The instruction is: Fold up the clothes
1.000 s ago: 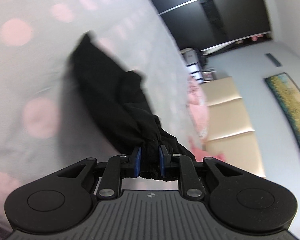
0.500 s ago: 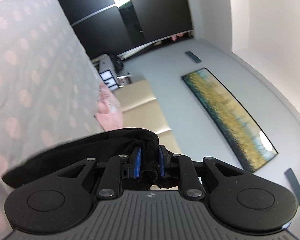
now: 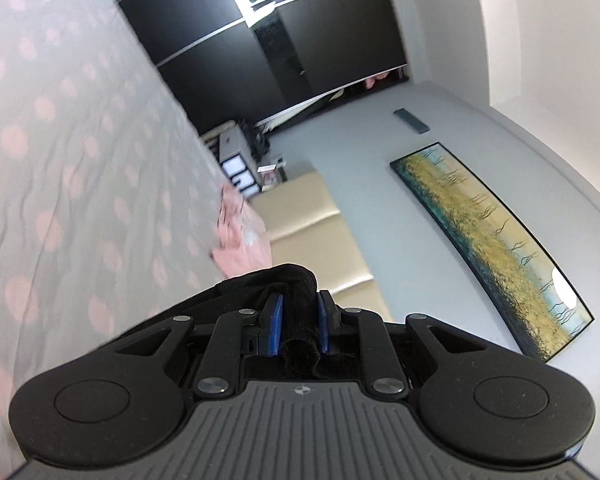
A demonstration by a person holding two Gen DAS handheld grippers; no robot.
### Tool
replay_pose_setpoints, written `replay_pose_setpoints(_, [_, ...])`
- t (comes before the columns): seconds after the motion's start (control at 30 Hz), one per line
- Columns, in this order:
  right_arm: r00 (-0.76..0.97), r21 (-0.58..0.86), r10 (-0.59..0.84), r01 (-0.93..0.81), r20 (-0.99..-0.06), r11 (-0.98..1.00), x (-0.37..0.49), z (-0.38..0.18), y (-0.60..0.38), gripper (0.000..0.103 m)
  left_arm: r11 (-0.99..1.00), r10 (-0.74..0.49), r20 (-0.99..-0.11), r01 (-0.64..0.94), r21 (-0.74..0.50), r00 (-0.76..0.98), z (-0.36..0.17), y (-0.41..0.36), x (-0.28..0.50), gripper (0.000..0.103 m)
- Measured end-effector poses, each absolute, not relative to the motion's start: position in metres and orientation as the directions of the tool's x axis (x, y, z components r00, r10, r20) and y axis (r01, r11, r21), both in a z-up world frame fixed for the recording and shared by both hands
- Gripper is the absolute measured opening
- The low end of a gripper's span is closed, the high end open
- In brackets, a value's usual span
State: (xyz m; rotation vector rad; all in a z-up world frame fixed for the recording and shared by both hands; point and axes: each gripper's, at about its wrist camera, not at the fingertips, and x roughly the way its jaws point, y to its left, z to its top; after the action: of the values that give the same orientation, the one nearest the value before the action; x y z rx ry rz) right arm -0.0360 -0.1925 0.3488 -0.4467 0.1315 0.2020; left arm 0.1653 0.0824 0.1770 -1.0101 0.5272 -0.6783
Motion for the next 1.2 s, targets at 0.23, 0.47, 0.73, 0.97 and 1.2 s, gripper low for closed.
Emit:
replay_pose_setpoints(0.23, [0.968, -0.386, 0.2, -0.243, -0.148, 0.89, -0.037, 0.353, -0.197, 0.012, 0.406, -0.732, -0.11, 0.301, -0.863, 0.673, 0.18, 0.083, 0.161, 0.016])
replay_pose_setpoints(0.47, [0.883, -0.317, 0.232, -0.375, -0.408, 0.871, -0.052, 0.277, -0.195, 0.012, 0.493, -0.748, -0.346, 0.125, -0.861, 0.567, 0.1, 0.088, 0.13, 0.016])
replay_pose_setpoints(0.73, [0.688, -0.15, 0.267, -0.482, -0.675, 0.863, -0.119, 0.162, -0.2, 0.012, 0.577, -0.742, -0.558, -0.07, -0.814, 0.37, 0.001, 0.092, 0.063, 0.016])
replay_pose_setpoints(0.97, [0.529, -0.082, 0.24, -0.514, -0.814, 0.854, -0.159, 0.092, -0.206, 0.012, 0.692, -0.688, -0.7, -0.12, -0.712, 0.189, -0.056, 0.083, 0.027, 0.016])
replay_pose_setpoints(1.2, [0.422, -0.056, 0.214, -0.542, -0.881, 0.838, -0.166, 0.044, -0.2, 0.012, 0.778, -0.609, -0.787, -0.122, -0.617, 0.099, -0.093, 0.081, 0.014, 0.016])
